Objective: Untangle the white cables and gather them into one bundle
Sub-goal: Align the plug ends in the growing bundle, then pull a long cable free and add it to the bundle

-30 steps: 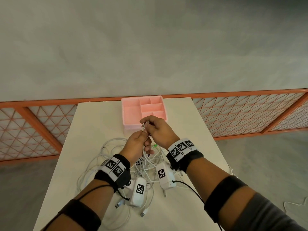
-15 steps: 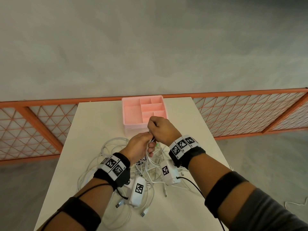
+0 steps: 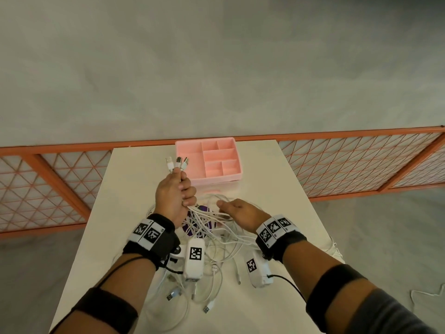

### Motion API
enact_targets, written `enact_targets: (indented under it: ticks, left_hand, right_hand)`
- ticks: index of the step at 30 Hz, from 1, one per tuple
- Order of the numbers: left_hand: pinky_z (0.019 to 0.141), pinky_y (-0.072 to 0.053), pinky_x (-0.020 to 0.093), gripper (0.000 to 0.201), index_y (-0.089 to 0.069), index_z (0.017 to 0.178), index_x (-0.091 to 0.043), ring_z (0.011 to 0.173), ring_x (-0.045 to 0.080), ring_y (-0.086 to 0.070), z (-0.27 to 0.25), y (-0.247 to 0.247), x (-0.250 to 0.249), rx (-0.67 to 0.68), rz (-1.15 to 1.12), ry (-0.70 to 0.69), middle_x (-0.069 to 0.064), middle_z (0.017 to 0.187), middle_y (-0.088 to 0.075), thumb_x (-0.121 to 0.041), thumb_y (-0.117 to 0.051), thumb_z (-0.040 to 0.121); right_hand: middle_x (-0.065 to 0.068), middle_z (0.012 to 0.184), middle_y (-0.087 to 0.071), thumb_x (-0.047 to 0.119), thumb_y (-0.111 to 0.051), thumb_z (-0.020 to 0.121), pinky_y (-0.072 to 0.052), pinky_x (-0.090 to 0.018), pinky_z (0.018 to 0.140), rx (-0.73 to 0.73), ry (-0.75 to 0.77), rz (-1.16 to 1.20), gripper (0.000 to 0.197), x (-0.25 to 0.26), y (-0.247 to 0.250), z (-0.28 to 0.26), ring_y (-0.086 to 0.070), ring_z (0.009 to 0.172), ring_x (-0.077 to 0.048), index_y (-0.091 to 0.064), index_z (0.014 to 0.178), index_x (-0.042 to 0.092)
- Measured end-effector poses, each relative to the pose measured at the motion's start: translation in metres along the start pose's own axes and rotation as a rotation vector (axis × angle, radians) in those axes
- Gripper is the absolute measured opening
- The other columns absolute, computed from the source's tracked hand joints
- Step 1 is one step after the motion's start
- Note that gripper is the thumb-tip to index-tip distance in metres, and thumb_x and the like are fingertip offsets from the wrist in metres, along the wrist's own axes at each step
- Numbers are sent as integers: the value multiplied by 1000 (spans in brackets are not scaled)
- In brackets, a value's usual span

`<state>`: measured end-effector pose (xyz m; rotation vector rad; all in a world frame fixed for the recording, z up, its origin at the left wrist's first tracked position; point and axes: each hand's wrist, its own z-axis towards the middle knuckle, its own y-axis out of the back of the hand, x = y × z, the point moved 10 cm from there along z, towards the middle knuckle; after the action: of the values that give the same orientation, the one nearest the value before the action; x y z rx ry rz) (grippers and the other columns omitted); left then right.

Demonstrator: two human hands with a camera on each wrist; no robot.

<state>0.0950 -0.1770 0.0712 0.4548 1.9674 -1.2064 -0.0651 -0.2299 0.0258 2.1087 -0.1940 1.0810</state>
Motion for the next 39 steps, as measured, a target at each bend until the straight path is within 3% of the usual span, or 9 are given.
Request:
enact_targets:
  ticks: [4,9,11,16,24,26,32,36,39]
  left_hand:
    - [34,-19,14,36,-45,76,-18,38,4,-24,1,8,-13,-42,21,-29,-9,51,-32,-27,-34,108]
    - [36,-20,14,34,-48,79,-16,40,5,-24,-2,10,-1,-53,149,-36,-8,53,-32,-31,-39,107]
    - [37,-20,16,31,-48,80,-16,41,6,-24,-4,8,5,-42,207,-38,-7,55,-32,-32,-43,106]
    - [42,-26,20,21,-46,89,-16,50,9,-26,-7,-5,7,35,370,-108,-7,61,-30,-30,-55,101]
    - [44,-26,22,19,-66,99,-12,50,11,-27,-9,-27,10,128,455,-164,3,68,-51,-26,-54,102]
    - [43,-26,21,21,-64,100,-8,49,10,-27,-13,-31,18,189,423,-118,5,81,-66,-25,-52,102]
    - [44,-26,20,18,-65,98,-6,49,9,-27,-11,-19,22,132,404,-96,-2,79,-64,-20,-54,101]
    - [44,-25,21,17,-66,96,-6,48,8,-27,-6,-12,18,76,403,-92,-2,75,-61,-19,-56,101]
    - [45,-24,21,17,-68,96,-7,49,10,-27,-4,-9,19,65,413,-94,-1,78,-65,-19,-57,100]
  right_hand:
    - [-12,96,-68,53,-41,95,-48,-39,93,-26,-114,-218,49,-48,7,1,-64,92,-28,-69,75,19]
    - [-1,73,-71,30,-60,92,-53,-32,67,22,-196,-115,29,-65,11,-4,-62,64,-13,-68,69,14]
    - [-9,78,-72,8,-65,87,-57,-37,71,-43,-102,42,8,-46,21,-3,-64,66,-15,-71,82,6]
    - [-17,81,-64,-21,-50,86,-54,-31,61,-221,122,617,29,17,57,-8,-62,60,-21,-64,95,2]
    - [-17,75,-61,-26,-44,80,-38,-24,48,-105,315,759,39,85,64,-19,-47,48,-17,-63,100,1]
    - [-15,74,-61,-20,-49,78,-37,-24,47,-193,379,805,33,94,79,-21,-47,48,-16,-62,99,2]
    - [-13,69,-55,-17,-43,85,-33,-25,48,-452,409,982,32,89,129,-29,-40,50,-17,-58,96,8]
    - [-7,72,-57,-6,-47,89,-39,-26,46,-569,208,588,24,64,127,-27,-48,51,-16,-63,97,9]
    - [-2,80,-64,8,-54,93,-44,-24,52,-467,102,242,17,50,110,-16,-60,59,-15,-64,106,12]
